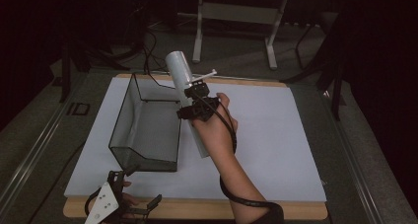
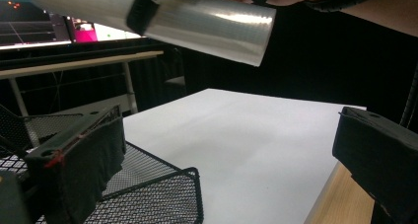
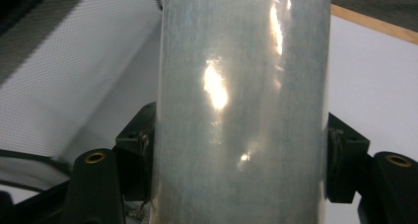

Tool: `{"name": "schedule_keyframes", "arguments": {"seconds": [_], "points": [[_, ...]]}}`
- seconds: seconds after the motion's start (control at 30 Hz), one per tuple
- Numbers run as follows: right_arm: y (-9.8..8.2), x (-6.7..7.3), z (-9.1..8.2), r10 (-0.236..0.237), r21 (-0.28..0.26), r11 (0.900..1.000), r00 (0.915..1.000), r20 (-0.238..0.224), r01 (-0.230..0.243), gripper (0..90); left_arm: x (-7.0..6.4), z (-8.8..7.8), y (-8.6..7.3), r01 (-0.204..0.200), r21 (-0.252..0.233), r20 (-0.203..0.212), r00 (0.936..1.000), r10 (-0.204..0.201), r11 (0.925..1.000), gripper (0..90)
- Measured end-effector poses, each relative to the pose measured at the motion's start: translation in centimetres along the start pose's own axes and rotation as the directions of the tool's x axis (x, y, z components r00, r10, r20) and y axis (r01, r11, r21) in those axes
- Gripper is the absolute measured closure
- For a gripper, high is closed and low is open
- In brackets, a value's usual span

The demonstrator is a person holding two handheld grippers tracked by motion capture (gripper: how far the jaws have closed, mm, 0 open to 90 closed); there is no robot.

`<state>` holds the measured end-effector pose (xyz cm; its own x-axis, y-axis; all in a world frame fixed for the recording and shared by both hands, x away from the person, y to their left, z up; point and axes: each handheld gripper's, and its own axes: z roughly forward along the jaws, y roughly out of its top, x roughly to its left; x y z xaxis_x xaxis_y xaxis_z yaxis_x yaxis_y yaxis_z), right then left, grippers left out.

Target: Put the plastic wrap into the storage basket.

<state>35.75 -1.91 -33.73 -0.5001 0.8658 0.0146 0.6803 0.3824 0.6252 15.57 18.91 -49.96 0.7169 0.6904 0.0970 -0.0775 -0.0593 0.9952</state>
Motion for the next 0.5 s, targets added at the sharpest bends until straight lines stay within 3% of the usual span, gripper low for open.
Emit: {"name": "schedule_keyframes", "arguments": {"seconds": [0.23, 0.5], "points": [[0.3, 2.9, 0.6, 0.002, -0.040, 0.999, 0.9979, -0.065, -0.005, 31.8, 0.0, 0.0, 0.0, 0.001, -0.004, 0.002, 1.0000, -0.001, 1.0000, 0.1], [0.3, 6.2, 2.3, -0.007, -0.045, 0.999, 0.9932, -0.116, 0.002, 31.9, 0.0, -0.1, 0.0, 0.003, -0.006, 0.005, 1.0000, -0.003, 1.0000, 0.1]]}}
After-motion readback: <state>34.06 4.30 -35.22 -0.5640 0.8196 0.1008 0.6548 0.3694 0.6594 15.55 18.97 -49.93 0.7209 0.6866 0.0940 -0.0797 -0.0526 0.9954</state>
